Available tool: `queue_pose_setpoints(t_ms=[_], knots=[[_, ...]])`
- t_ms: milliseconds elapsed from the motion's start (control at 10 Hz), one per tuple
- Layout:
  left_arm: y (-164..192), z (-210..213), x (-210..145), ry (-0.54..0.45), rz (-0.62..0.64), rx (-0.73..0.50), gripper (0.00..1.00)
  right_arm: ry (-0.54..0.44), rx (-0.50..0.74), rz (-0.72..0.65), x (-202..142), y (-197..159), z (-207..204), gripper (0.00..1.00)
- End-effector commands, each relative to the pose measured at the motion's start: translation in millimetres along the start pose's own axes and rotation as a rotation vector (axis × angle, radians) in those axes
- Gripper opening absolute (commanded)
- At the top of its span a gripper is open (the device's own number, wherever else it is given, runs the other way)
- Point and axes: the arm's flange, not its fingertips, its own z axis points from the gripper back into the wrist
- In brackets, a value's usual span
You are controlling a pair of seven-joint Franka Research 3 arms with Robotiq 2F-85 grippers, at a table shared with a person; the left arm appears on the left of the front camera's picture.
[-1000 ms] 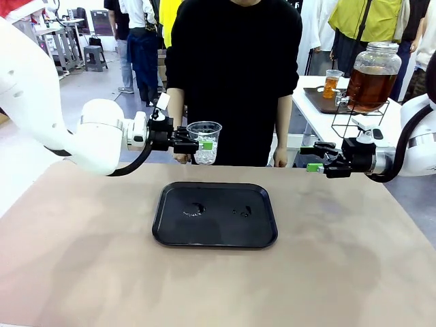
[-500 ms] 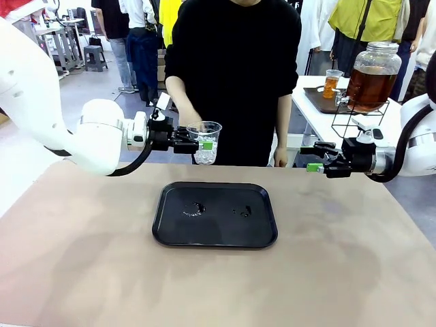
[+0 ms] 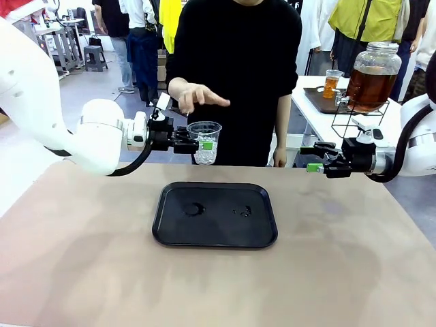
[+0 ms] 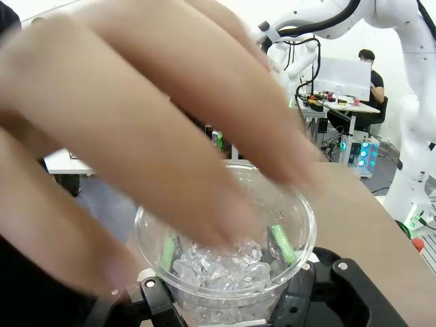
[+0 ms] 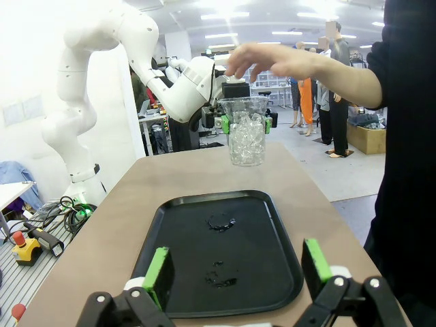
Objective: Pour the drink into the iced cup.
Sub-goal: Open the gripper to release the iced cup you were holding.
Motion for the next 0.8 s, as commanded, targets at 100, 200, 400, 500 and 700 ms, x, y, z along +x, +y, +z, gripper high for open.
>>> queue_pose_setpoints(t_ms=[100,200,400,500,700], knots=[[-2.9,-0.1,2.1,-0.004,-0.008,-0.005,0.66,0.001,0.004,0.003,3.2,-1.0,-2.2,1.0],[-2.9,-0.1,2.1,-0.004,-0.008,-0.005,0.66,0.001,0.004,0.003,3.2,-1.0,-2.2,1.0],[-2.9,-0.1,2.1,-0.004,-0.008,-0.005,0.66,0.001,0.004,0.003,3.2,-1.0,-2.2,1.0],[-2.9,-0.1,2.1,-0.004,-0.008,-0.005,0.66,0.001,0.004,0.003,3.2,-1.0,-2.2,1.0],[-2.9,-0.1,2.1,-0.004,-0.008,-0.005,0.66,0.001,0.004,0.003,3.2,-1.0,-2.2,1.0]])
